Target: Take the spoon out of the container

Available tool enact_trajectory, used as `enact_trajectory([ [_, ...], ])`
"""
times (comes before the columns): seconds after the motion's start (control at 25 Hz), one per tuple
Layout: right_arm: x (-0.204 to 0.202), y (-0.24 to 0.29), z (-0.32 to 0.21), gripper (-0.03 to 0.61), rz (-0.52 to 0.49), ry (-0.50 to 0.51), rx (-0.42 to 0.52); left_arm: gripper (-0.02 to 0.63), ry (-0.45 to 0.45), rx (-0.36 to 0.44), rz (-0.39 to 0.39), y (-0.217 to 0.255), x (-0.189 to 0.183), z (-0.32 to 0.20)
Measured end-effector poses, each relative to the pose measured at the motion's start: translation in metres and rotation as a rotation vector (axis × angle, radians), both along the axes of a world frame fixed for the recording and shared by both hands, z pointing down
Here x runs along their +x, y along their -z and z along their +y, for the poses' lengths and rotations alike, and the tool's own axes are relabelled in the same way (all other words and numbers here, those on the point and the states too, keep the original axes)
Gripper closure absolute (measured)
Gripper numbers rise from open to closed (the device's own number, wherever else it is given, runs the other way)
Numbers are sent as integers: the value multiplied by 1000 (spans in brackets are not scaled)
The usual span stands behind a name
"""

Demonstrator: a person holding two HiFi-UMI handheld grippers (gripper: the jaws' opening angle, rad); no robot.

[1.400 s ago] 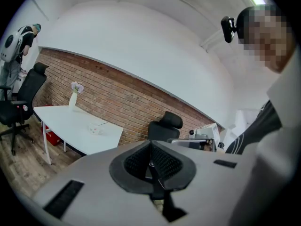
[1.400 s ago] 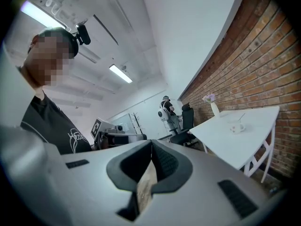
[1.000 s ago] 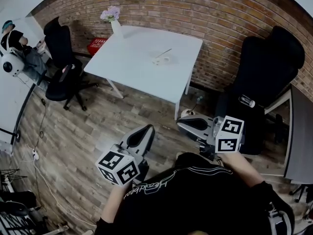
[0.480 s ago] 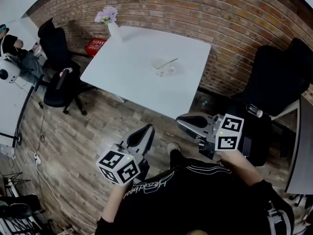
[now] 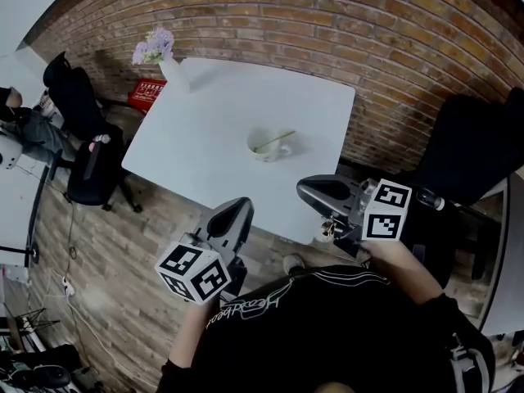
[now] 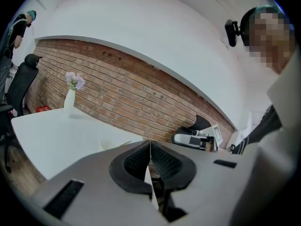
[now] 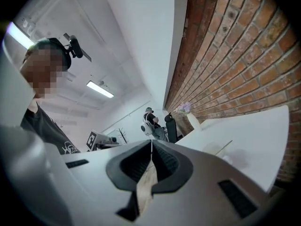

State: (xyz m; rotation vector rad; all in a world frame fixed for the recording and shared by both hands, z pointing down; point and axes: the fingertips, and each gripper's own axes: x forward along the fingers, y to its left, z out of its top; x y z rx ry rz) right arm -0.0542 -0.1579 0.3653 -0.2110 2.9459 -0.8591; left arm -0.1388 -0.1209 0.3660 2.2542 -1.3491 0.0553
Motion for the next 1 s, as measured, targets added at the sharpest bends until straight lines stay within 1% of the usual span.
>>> enact_trajectory([
  [0.12,-1,1,-33,580,26,-79,17,606,-3,5,3,2,-8,-20],
  [0.28,-2,-10,-65,580,51,-162,-11,606,-16,-15,19,-7,-17,-37],
  [0.52,-6,-30,-101,580,94,-245,-37,606,-46,-67,38,-31,-37,-69],
  [0.76,-13,-60,-139,576,142,-309,-96,606,-71,-115,45,-56,-58,-112],
  [0.8,-15,-66,-144,553,148,-316,-109,606,-70,-125,48,-60,-61,-118],
  [0.84,-17,-73,-149,497,154,-322,-121,606,-69,-134,51,-65,-65,-124],
  [1.0,-21,-99,-170,468,181,-363,-160,606,-67,-158,54,-78,-76,-141],
])
